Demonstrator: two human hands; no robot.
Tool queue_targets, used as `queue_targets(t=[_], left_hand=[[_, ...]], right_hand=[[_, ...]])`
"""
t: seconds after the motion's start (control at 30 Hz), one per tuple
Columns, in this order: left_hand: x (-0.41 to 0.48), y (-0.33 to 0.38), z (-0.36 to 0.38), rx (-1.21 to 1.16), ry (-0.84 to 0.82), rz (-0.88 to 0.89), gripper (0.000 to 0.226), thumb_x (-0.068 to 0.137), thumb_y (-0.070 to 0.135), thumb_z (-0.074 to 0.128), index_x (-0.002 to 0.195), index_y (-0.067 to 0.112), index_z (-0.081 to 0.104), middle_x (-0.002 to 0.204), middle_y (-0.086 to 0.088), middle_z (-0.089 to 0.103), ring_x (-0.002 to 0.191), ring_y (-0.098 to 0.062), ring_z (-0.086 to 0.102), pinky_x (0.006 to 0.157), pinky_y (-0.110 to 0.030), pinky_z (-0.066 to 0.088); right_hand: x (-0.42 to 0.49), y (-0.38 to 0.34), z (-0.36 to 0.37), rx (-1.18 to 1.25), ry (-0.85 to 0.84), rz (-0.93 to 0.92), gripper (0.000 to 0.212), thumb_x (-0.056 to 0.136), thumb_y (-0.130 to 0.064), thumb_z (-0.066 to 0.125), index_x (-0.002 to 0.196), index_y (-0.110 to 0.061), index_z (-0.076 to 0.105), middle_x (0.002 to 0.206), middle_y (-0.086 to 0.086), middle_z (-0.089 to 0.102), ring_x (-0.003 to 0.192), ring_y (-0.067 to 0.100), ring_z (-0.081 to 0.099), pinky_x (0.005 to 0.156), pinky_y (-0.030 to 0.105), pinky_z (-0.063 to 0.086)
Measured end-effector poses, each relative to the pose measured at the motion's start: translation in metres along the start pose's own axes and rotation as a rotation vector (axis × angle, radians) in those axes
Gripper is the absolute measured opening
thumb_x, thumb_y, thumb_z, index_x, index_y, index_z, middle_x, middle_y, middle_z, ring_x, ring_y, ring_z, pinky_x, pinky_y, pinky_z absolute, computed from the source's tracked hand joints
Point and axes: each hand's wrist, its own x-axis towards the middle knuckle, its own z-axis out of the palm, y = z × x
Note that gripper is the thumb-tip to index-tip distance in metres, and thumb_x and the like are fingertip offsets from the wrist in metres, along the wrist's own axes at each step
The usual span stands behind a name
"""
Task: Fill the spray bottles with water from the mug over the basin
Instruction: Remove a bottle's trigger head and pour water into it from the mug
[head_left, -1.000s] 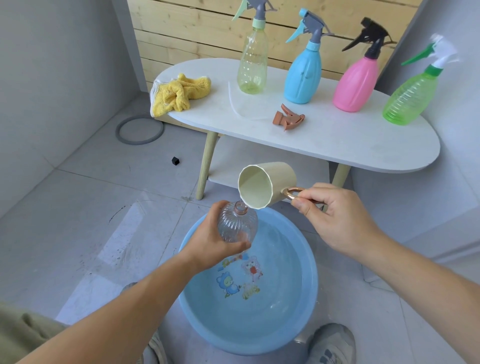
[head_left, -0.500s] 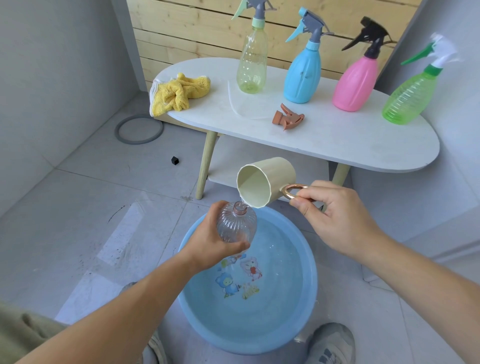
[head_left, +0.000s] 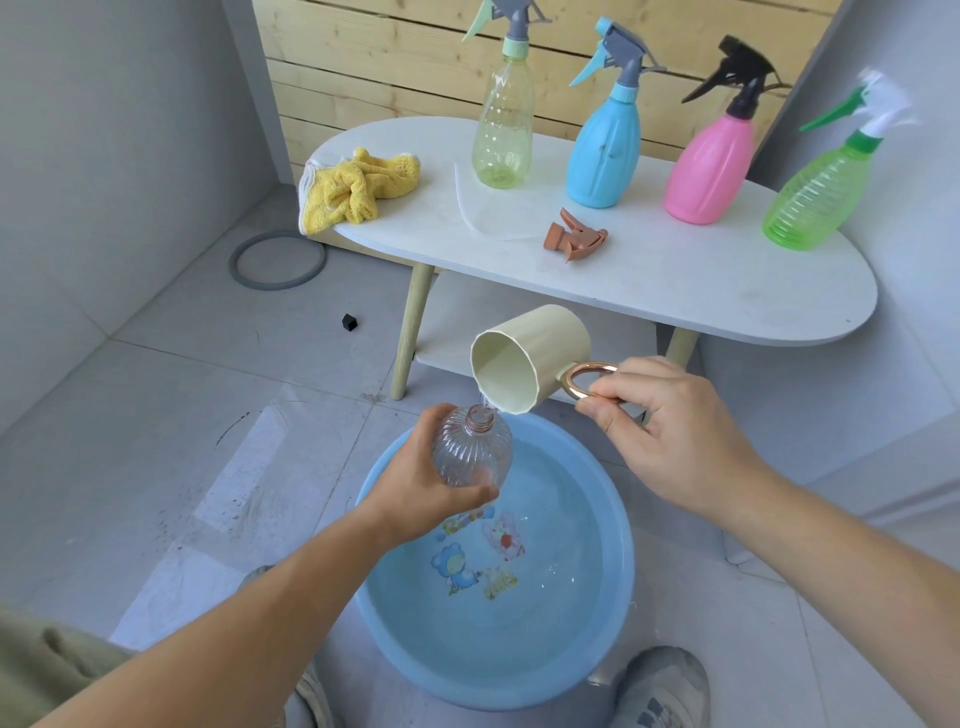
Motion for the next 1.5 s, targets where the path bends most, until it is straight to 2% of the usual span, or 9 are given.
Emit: queue_targets(t=[0.13, 0.3, 0.5, 0.63, 0.9, 1.3, 1.37, 1.43, 1.5], left_hand=[[0.000, 0.001, 0.000, 0.004, -0.004, -0.005, 0.089, 0.065, 0.037, 0.092, 0.134, 0.044, 0.036, 0.125, 0.024, 0.055, 0.115, -0.001, 0.057, 0.091, -0.021, 0.049], [0.000, 0.001, 0.000, 0.019, 0.005, -0.013, 0.090, 0.064, 0.038, 0.092, 0.132, 0.047, 0.035, 0.125, 0.025, 0.054, 0.115, -0.001, 0.057, 0.090, -0.019, 0.048], [-0.001, 0.002, 0.000, 0.032, 0.007, -0.021, 0.088, 0.068, 0.031, 0.093, 0.130, 0.048, 0.033, 0.122, 0.028, 0.052, 0.112, 0.006, 0.055, 0.083, -0.010, 0.044], [-0.001, 0.002, 0.000, 0.034, 0.004, -0.029, 0.088, 0.068, 0.032, 0.093, 0.129, 0.049, 0.032, 0.121, 0.029, 0.052, 0.113, 0.001, 0.057, 0.086, -0.016, 0.048], [0.000, -0.001, 0.001, 0.047, -0.002, -0.027, 0.095, 0.066, 0.037, 0.092, 0.140, 0.040, 0.034, 0.127, 0.025, 0.052, 0.117, -0.006, 0.056, 0.094, -0.024, 0.049], [0.001, -0.005, 0.002, 0.072, 0.005, -0.018, 0.100, 0.063, 0.042, 0.092, 0.144, 0.037, 0.033, 0.133, 0.015, 0.052, 0.122, -0.011, 0.054, 0.102, -0.032, 0.049], [0.001, -0.005, 0.002, 0.066, 0.001, -0.023, 0.099, 0.064, 0.041, 0.092, 0.143, 0.038, 0.033, 0.133, 0.016, 0.053, 0.121, -0.011, 0.055, 0.101, -0.032, 0.050], [0.001, -0.007, 0.001, 0.055, -0.007, -0.033, 0.098, 0.063, 0.043, 0.092, 0.142, 0.040, 0.034, 0.133, 0.017, 0.053, 0.121, -0.010, 0.056, 0.101, -0.033, 0.051], [0.000, -0.009, 0.001, 0.042, -0.012, -0.045, 0.101, 0.059, 0.048, 0.091, 0.142, 0.040, 0.034, 0.134, 0.017, 0.054, 0.122, -0.010, 0.056, 0.102, -0.036, 0.052]], right_hand=[[0.001, 0.001, 0.002, -0.031, 0.006, -0.026, 0.018, 0.091, -0.028, 0.060, 0.080, -0.018, 0.071, 0.072, -0.010, 0.056, 0.081, 0.011, 0.047, 0.075, 0.008, 0.034], [0.001, 0.002, 0.002, -0.051, 0.014, -0.042, 0.022, 0.091, -0.029, 0.059, 0.078, -0.015, 0.071, 0.070, -0.005, 0.056, 0.085, 0.018, 0.053, 0.074, 0.021, 0.040], [0.002, 0.003, 0.002, -0.082, 0.024, -0.096, 0.031, 0.093, -0.035, 0.053, 0.081, -0.014, 0.073, 0.073, -0.002, 0.059, 0.093, 0.021, 0.055, 0.079, 0.024, 0.041], [0.003, 0.006, 0.003, -0.110, 0.043, -0.152, 0.035, 0.094, -0.037, 0.050, 0.080, -0.014, 0.072, 0.074, -0.002, 0.058, 0.095, 0.022, 0.054, 0.081, 0.024, 0.041], [0.004, 0.009, 0.005, -0.208, 0.045, -0.303, 0.031, 0.097, -0.031, 0.051, 0.082, -0.013, 0.071, 0.076, -0.006, 0.051, 0.096, 0.028, 0.054, 0.084, 0.038, 0.047], [0.005, 0.009, 0.009, -0.396, 0.037, -0.489, 0.026, 0.096, -0.024, 0.055, 0.082, -0.009, 0.070, 0.077, 0.001, 0.055, 0.091, 0.032, 0.053, 0.085, 0.036, 0.046], [0.004, 0.010, 0.013, -0.320, 0.020, -0.408, 0.027, 0.096, -0.027, 0.053, 0.082, -0.011, 0.071, 0.077, -0.002, 0.055, 0.092, 0.027, 0.052, 0.088, 0.032, 0.045], [0.003, 0.011, 0.020, -0.135, 0.011, -0.142, 0.027, 0.095, -0.031, 0.055, 0.082, -0.014, 0.072, 0.075, -0.008, 0.055, 0.088, 0.018, 0.051, 0.084, 0.027, 0.043], [0.002, 0.017, 0.029, 0.058, -0.013, 0.177, 0.023, 0.095, -0.030, 0.059, 0.084, -0.017, 0.074, 0.076, -0.005, 0.063, 0.079, 0.015, 0.055, 0.075, 0.028, 0.044]])
